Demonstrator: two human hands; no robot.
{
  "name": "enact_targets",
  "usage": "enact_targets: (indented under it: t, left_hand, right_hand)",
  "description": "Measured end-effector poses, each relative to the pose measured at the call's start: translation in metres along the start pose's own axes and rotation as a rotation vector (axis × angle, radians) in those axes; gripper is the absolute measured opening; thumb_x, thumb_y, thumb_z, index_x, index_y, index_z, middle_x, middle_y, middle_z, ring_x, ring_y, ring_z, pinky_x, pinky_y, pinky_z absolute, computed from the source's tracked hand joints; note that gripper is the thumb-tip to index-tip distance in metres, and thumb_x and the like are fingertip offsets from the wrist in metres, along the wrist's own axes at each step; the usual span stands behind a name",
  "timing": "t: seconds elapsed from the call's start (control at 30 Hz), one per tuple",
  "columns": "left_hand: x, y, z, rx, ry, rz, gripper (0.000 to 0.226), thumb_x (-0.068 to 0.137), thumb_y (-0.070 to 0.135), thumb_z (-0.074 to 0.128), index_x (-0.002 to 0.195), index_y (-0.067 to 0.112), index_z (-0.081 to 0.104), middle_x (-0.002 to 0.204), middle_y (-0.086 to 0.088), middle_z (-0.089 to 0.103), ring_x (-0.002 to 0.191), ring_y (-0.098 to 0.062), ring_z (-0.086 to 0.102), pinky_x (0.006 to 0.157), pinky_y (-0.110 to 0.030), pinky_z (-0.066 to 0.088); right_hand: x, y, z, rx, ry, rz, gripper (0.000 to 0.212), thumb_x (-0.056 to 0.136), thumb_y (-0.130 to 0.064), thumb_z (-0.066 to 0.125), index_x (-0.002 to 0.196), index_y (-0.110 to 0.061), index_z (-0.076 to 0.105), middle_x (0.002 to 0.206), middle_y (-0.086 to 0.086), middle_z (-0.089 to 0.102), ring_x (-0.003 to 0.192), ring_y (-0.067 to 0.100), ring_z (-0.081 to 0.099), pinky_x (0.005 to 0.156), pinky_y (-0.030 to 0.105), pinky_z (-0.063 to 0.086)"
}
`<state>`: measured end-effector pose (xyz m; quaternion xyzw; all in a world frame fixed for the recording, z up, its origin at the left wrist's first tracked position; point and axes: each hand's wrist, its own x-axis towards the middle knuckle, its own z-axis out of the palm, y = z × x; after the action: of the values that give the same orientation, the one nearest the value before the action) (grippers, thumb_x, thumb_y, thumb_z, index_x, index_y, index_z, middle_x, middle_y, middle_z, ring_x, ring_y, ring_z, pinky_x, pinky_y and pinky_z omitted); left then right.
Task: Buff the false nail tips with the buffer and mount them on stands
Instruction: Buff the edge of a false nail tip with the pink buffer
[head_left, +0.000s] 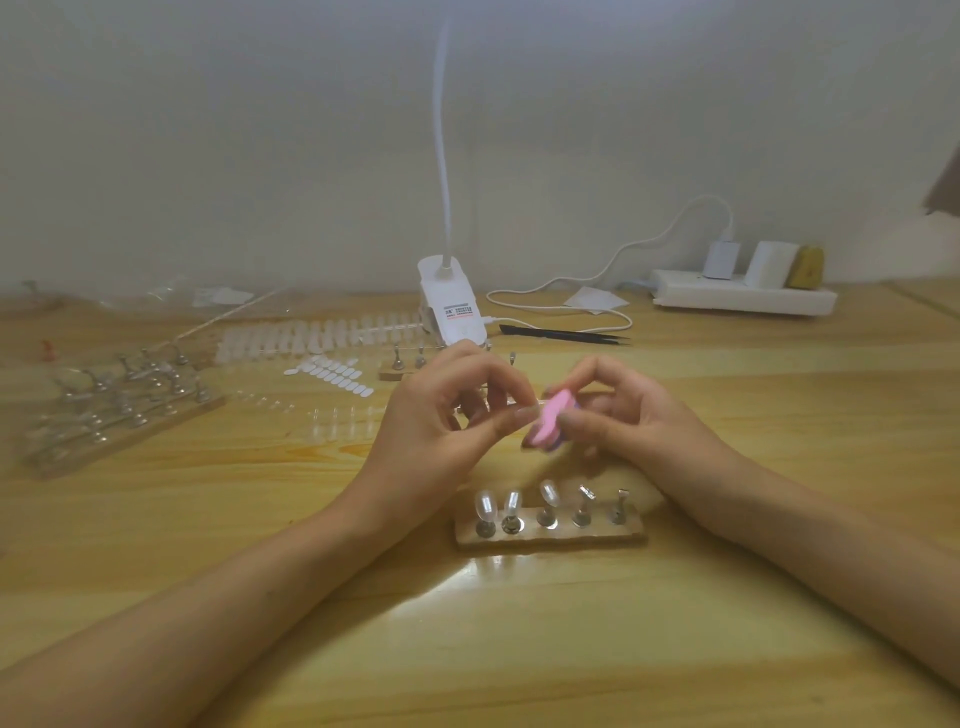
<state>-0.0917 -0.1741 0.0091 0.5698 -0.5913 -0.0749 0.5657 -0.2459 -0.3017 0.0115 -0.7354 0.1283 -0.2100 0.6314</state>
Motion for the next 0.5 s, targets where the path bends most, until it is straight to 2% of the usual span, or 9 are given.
enact_targets:
  t: [0.07, 0.17, 0.27, 0.37, 0.43, 0.5]
  left_hand:
    - [0.0000, -0.0003, 0.0001, -0.002, 0.000, 0.001, 0.012, 0.083, 0.011, 0.076, 0.079, 0.020, 0.069, 0.081, 0.018, 0.055, 0.069, -0.004, 0.054, 0.063, -0.011, 0.038]
    - [-0.0002, -0.0004, -0.0001, 0.016, 0.003, 0.007, 0.012, 0.083, 0.011, 0.076, 0.080, 0.019, 0.069, 0.081, 0.018, 0.055, 0.069, -0.005, 0.054, 0.062, -0.010, 0.038]
    - [0.0004, 0.0002, 0.0002, 0.013, -0.001, 0.001, 0.012, 0.082, 0.009, 0.076, 0.080, 0.018, 0.069, 0.080, 0.020, 0.054, 0.069, -0.004, 0.053, 0.063, -0.011, 0.038]
    - [0.0008, 0.0012, 0.0003, 0.013, -0.008, 0.009, 0.010, 0.082, 0.009, 0.076, 0.080, 0.016, 0.069, 0.080, 0.021, 0.054, 0.069, -0.003, 0.054, 0.063, -0.011, 0.038]
    - [0.0006, 0.0014, 0.0002, 0.007, -0.008, -0.001, 0.010, 0.082, 0.009, 0.076, 0.080, 0.015, 0.070, 0.080, 0.020, 0.054, 0.069, -0.004, 0.053, 0.063, -0.011, 0.038]
    - [0.0004, 0.0018, -0.0001, 0.010, -0.009, 0.000, 0.009, 0.082, 0.008, 0.076, 0.080, 0.014, 0.070, 0.079, 0.020, 0.053, 0.069, -0.003, 0.053, 0.062, -0.010, 0.037]
  right_hand:
    - [0.0005, 0.0003, -0.0027, 0.013, 0.106, 0.003, 0.037, 0.075, -0.032, 0.071, 0.102, -0.011, 0.057, 0.091, 0.014, 0.076, 0.079, 0.025, 0.059, 0.059, 0.026, 0.052]
    - [-0.0006, -0.0011, -0.0009, 0.020, -0.036, 0.013, 0.032, 0.081, -0.023, 0.069, 0.104, -0.006, 0.054, 0.094, 0.017, 0.076, 0.079, 0.025, 0.069, 0.065, 0.027, 0.055]
    - [-0.0016, -0.0022, 0.0002, -0.032, 0.027, 0.008, 0.032, 0.079, -0.028, 0.069, 0.103, -0.011, 0.057, 0.091, 0.016, 0.076, 0.069, 0.011, 0.065, 0.065, 0.029, 0.052]
    - [-0.0019, -0.0027, 0.0006, -0.004, -0.049, 0.013, 0.029, 0.082, -0.023, 0.067, 0.104, -0.009, 0.055, 0.094, 0.016, 0.076, 0.079, 0.019, 0.072, 0.068, 0.028, 0.056]
    - [-0.0024, -0.0030, 0.0010, -0.036, 0.004, 0.013, 0.032, 0.081, -0.026, 0.067, 0.104, -0.009, 0.055, 0.092, 0.013, 0.077, 0.074, 0.013, 0.069, 0.066, 0.029, 0.054]
    - [-0.0025, -0.0039, 0.0014, -0.048, -0.028, 0.015, 0.031, 0.081, -0.025, 0.067, 0.103, -0.008, 0.054, 0.092, 0.012, 0.077, 0.075, 0.014, 0.070, 0.067, 0.029, 0.054]
